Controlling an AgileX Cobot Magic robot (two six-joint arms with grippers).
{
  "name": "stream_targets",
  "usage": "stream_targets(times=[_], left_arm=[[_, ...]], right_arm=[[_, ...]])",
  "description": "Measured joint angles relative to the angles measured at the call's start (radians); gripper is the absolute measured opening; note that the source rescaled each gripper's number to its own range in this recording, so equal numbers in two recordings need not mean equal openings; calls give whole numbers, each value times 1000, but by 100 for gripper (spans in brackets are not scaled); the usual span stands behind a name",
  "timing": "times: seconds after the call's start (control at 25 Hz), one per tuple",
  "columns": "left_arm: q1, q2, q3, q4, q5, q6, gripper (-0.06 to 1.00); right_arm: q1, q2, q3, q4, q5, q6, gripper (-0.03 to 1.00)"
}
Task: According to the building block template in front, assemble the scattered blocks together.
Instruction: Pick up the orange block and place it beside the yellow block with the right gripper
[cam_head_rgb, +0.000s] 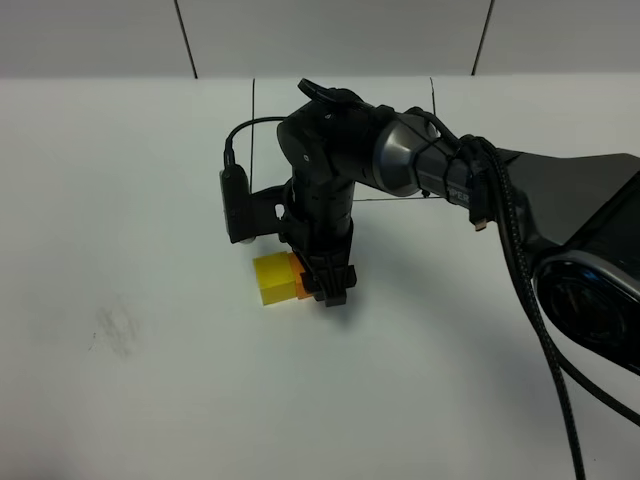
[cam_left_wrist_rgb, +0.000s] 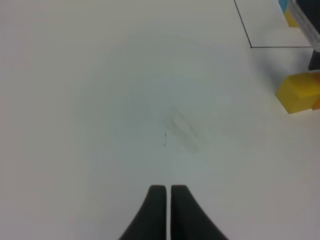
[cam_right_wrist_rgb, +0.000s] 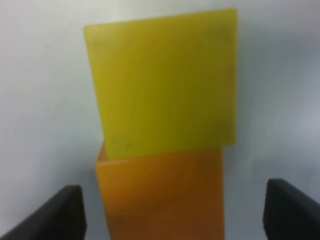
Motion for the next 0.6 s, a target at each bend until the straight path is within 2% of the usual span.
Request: stream_targets(times=[0.4, 0.52, 0.6], left_arm=[[0, 0, 0, 0, 0, 0, 0], [0, 0, 0, 0, 0, 0, 0], [0, 0, 0, 0, 0, 0, 0]], right_arm=[[0, -140, 0, -105, 87, 118, 72], [0, -179, 0, -159, 129, 173, 65], [-1, -199, 0, -182, 167, 209, 53]])
